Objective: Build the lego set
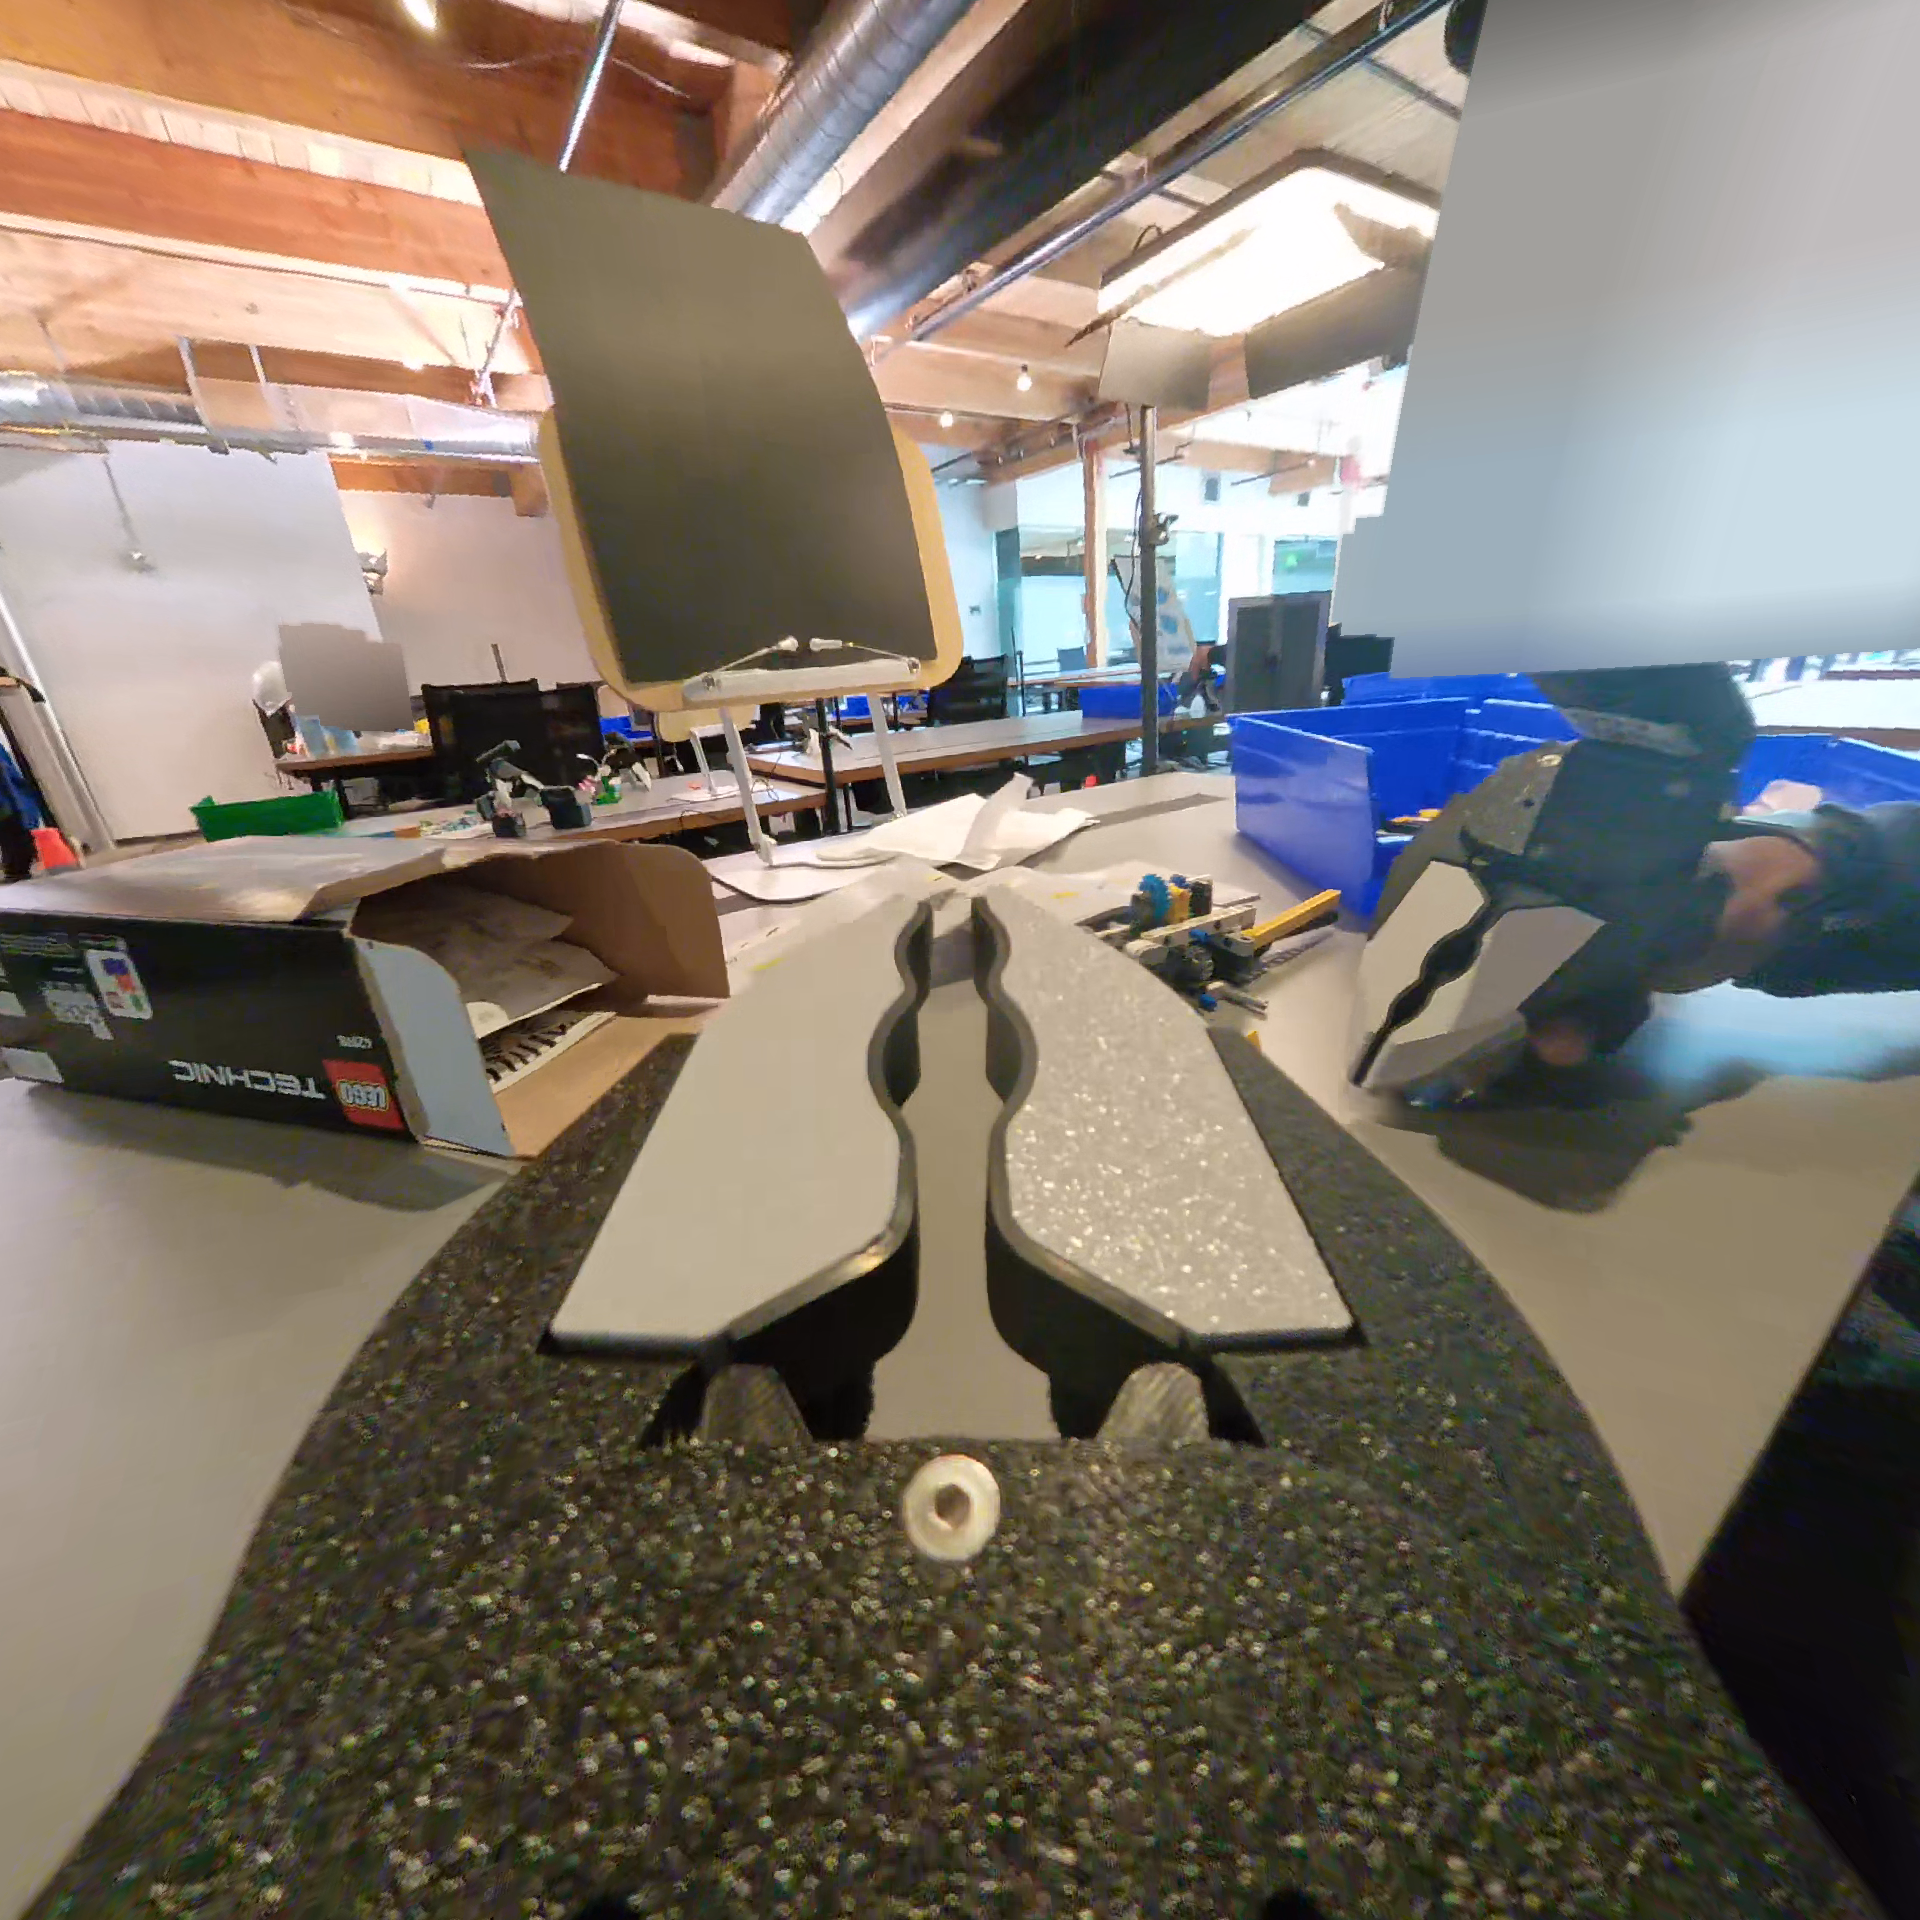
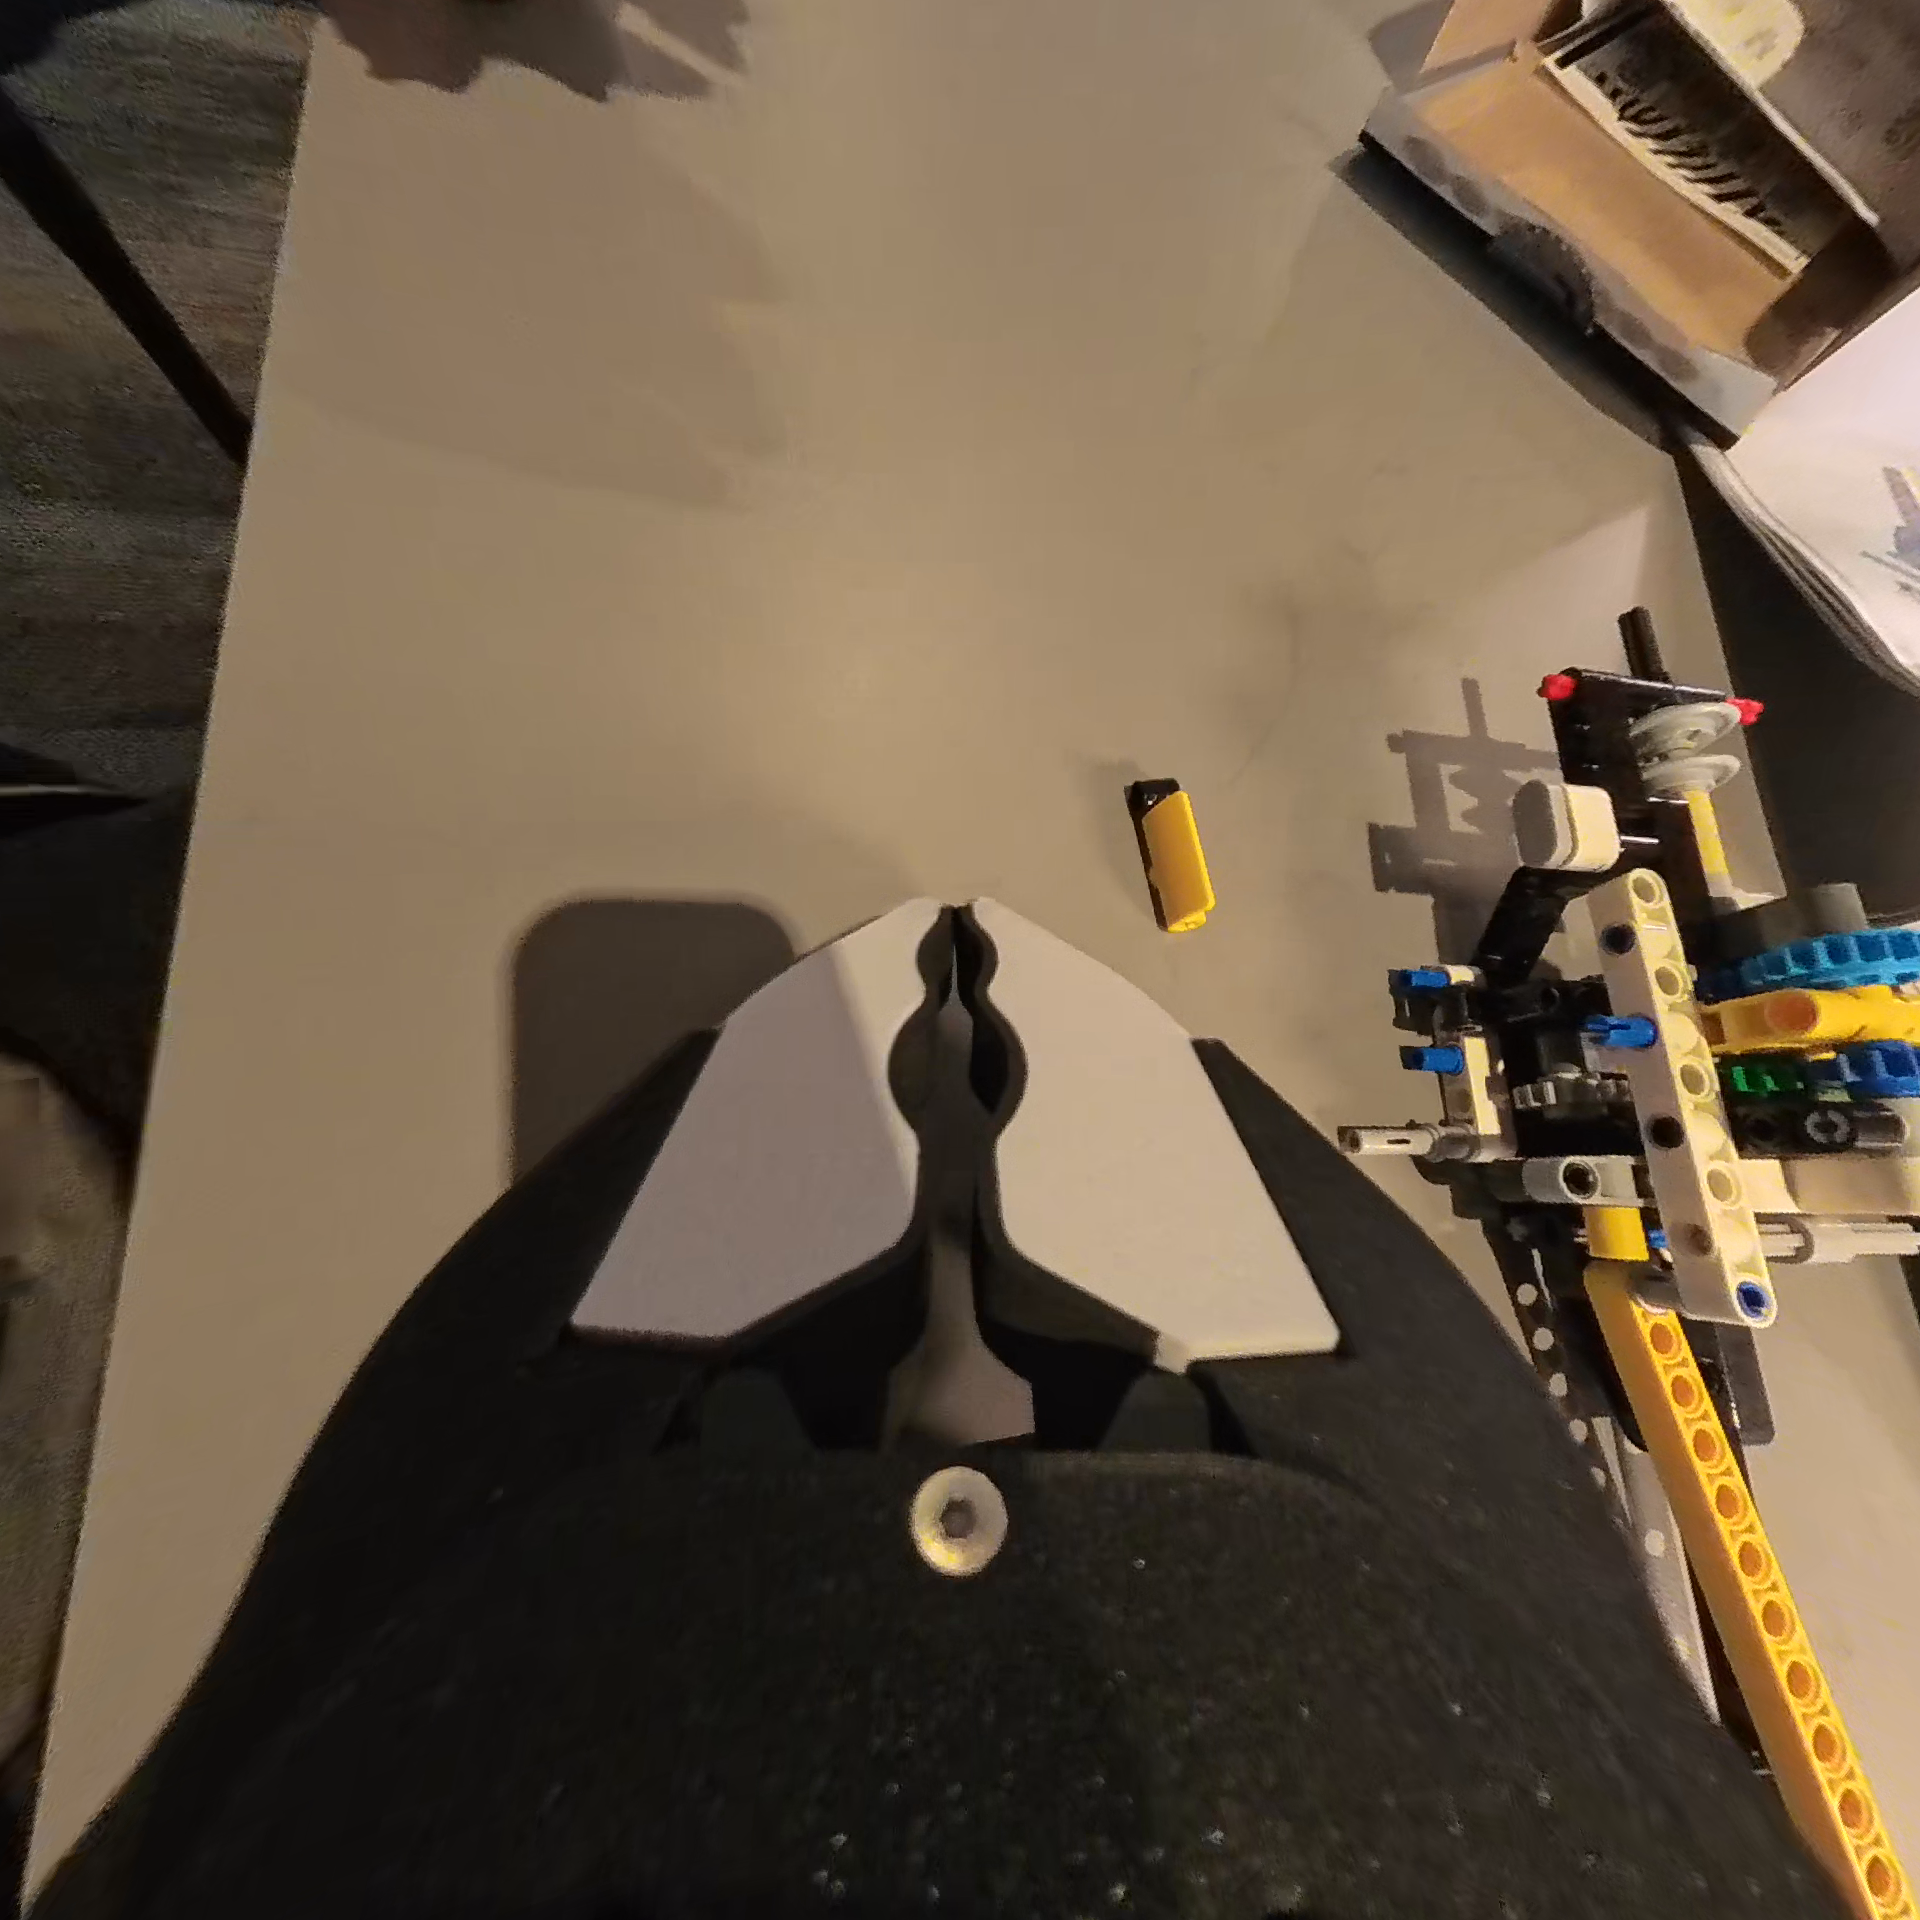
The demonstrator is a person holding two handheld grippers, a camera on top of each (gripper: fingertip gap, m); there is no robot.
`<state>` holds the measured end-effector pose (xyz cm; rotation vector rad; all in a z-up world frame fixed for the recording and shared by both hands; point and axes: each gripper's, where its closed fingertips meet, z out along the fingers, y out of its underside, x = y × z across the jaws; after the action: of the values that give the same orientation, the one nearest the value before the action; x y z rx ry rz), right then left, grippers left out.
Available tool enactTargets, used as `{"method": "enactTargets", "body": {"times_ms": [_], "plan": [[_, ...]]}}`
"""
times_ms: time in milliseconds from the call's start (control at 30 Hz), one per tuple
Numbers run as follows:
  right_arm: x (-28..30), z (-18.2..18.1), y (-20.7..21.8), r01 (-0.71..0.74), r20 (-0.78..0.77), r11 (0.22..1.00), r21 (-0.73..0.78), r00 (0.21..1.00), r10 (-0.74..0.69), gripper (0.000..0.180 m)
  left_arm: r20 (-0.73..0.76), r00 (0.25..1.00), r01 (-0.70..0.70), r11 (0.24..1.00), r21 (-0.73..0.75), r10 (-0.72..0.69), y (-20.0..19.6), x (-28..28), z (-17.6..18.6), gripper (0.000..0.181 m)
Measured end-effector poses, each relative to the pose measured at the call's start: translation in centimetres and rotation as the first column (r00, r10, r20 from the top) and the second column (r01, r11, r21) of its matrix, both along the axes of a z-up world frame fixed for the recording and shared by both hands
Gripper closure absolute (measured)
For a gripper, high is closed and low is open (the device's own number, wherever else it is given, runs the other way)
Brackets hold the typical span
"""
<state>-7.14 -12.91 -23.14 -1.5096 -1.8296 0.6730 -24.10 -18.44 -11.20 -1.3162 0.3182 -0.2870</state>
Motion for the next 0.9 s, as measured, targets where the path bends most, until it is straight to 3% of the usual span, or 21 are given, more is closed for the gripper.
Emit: {"method": "enactTargets", "body": {"times_ms": [167,333,533,633,733,833,900], "plan": [[0.0,0.0,0.1,0.007,0.001,1.0,-0.002,1.0,-0.007,0.18,-0.003,1.0,0.02,1.0,-0.025,-0.02,-2.8,0.9,-0.2,0.174],[0.1,0.2,0.2,0.015,-0.021,0.998,0.067,1.0,-0.014,0.179,0.01,1.0,-0.013,1.0,-0.003,0.013,-8.8,3.4,-0.6,0.173],[0.6,0.9,-0.8,0.052,-0.066,0.965,0.258,0.997,-0.036,0.175,0.059,0.996,-0.062,0.984,-0.165,0.072,-18.6,8.3,-6.7,0.172],[0.8,2.2,-7.0,-0.01,-0.138,0.985,0.172,0.99,0.034,0.169,0.052,0.99,-0.108,0.947,-0.301,0.13,-23.8,10.6,-11.4,0.171],[1.0,2.0,-16.4,-0.187,-0.153,0.966,0.181,0.964,0.216,0.167,0.035,0.976,-0.184,0.897,-0.401,0.215,-28.7,11.9,-15.4,0.17],[1.0,-2.4,-24.4,-0.372,-0.057,0.909,0.19,0.92,0.389,0.165,0.072,0.948,-0.239,0.844,-0.48,0.31,-33.3,12.2,-17.4,0.168],[0.3,-6.2,-27.2,-0.438,-0.002,0.881,0.177,0.895,0.446,0.162,0.082,0.925,-0.28,0.814,-0.509,0.37,-36.4,12.1,-17.6,0.167]]}}
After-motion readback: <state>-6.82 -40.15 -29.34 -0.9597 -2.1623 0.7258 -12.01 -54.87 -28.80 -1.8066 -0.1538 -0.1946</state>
